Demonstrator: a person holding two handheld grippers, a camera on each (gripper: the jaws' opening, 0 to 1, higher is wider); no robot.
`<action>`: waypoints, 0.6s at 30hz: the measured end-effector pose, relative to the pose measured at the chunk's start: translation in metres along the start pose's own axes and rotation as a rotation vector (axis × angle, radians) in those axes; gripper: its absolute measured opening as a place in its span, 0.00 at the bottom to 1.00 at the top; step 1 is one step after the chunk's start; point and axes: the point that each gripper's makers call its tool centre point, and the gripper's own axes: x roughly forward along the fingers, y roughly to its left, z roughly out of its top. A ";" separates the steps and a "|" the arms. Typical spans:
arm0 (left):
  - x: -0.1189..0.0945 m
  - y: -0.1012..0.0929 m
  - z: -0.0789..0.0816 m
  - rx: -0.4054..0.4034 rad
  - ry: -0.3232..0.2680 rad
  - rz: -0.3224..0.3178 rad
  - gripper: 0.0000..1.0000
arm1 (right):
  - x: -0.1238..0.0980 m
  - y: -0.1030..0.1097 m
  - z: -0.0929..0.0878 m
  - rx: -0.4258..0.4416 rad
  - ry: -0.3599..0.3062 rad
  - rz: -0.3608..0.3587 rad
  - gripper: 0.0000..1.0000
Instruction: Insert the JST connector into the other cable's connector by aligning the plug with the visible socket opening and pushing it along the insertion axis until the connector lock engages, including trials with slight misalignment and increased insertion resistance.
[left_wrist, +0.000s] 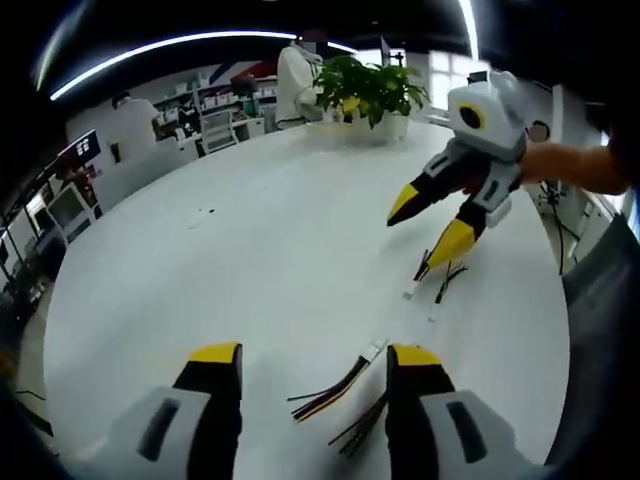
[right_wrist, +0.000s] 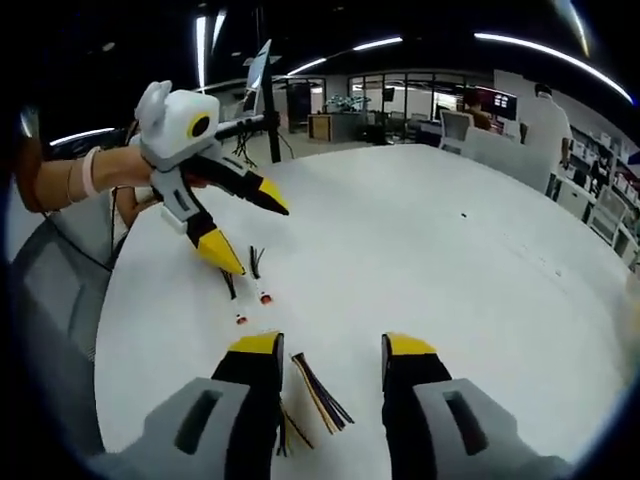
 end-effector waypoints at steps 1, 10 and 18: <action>0.001 -0.001 0.000 0.003 0.001 -0.005 0.54 | 0.000 0.000 0.000 -0.001 0.001 0.006 0.36; 0.007 -0.004 -0.006 0.050 0.016 -0.041 0.50 | 0.007 0.000 -0.005 -0.029 0.013 0.060 0.33; 0.012 -0.007 -0.010 0.100 0.029 -0.066 0.46 | 0.010 0.006 -0.008 -0.057 0.028 0.093 0.30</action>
